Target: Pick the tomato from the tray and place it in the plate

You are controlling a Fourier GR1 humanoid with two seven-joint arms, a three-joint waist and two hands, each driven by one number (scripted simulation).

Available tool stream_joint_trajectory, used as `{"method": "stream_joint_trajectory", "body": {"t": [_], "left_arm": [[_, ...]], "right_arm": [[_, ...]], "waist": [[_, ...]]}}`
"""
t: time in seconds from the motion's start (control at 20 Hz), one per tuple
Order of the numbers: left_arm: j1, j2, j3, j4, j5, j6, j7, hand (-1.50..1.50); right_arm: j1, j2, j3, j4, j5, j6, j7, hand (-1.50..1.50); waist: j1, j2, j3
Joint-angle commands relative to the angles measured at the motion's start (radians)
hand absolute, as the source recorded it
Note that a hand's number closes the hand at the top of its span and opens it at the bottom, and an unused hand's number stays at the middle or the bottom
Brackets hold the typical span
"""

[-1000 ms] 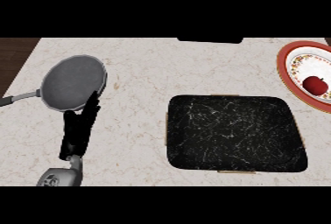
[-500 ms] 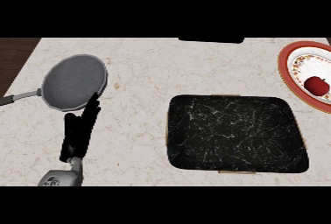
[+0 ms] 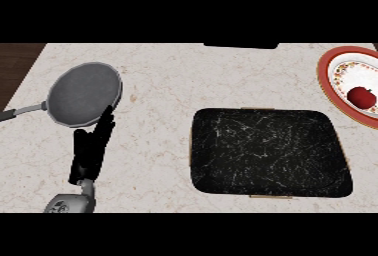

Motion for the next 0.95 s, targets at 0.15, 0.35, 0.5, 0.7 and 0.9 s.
{"method": "stream_joint_trajectory", "body": {"t": [0.15, 0.35, 0.5, 0.7, 0.9], "left_arm": [[0.017, -0.013, -0.015, -0.009, -0.006, 0.002, -0.010, 0.00], [-0.013, 0.016, 0.012, -0.024, 0.003, -0.005, 0.026, 0.00], [0.028, -0.005, -0.006, -0.009, -0.006, 0.003, -0.011, 0.00], [0.001, 0.028, 0.025, -0.020, 0.025, -0.029, 0.014, 0.00], [-0.023, 0.003, 0.009, -0.028, 0.010, -0.006, 0.032, 0.00]], "right_arm": [[0.029, -0.028, -0.030, 0.004, -0.025, -0.002, -0.017, -1.50], [0.054, -0.014, -0.053, 0.011, -0.043, -0.057, -0.013, -1.50], [0.047, -0.043, -0.065, 0.011, -0.052, -0.062, 0.016, -1.50], [0.068, -0.053, -0.062, 0.006, -0.045, -0.080, 0.011, -1.50], [0.068, -0.073, -0.059, 0.000, -0.039, -0.094, 0.026, -1.50]], "waist": [[0.004, 0.002, 0.002], [0.003, 0.000, 0.003], [0.005, -0.001, 0.001], [0.014, 0.005, 0.004], [0.016, 0.006, 0.005]]}}
